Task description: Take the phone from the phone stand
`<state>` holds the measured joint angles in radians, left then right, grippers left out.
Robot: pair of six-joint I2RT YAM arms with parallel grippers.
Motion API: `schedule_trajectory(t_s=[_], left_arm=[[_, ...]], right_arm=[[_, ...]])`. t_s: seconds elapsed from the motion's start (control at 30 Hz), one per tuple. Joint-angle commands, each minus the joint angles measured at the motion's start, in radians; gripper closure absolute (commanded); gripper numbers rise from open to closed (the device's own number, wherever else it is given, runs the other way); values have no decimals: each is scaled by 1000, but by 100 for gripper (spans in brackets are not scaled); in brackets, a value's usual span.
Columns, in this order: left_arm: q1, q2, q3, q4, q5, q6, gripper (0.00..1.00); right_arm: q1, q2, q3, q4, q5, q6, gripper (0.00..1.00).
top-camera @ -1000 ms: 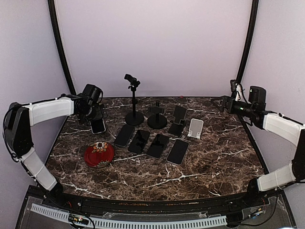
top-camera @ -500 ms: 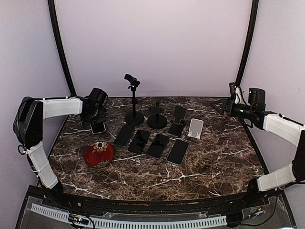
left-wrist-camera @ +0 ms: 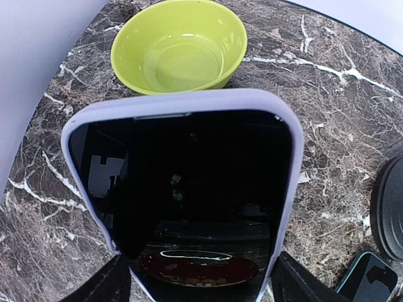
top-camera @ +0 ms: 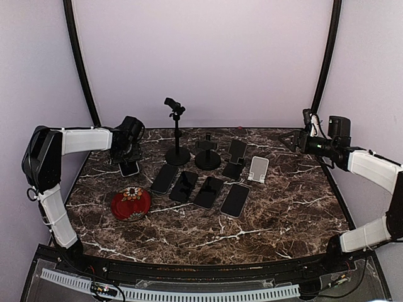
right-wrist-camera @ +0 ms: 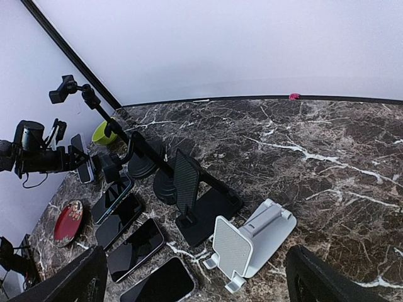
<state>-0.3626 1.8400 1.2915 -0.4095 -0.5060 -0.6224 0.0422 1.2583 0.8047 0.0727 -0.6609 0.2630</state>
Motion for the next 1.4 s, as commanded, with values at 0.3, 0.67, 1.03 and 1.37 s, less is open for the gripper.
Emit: schedule_trajectory(t_s=[0.3, 0.67, 1.03, 1.37], left_arm=[[7, -38, 11, -3, -29, 53, 30], [9, -62, -3, -11, 58, 112, 1], [22, -116, -52, 10, 79, 182, 1], [63, -116, -114, 116, 181, 222, 1]], right_arm=[[1, 10, -2, 11, -5, -13, 1], [2, 13, 2, 8, -10, -17, 1], [1, 18, 6, 10, -15, -17, 1], [1, 16, 3, 4, -15, -23, 1]])
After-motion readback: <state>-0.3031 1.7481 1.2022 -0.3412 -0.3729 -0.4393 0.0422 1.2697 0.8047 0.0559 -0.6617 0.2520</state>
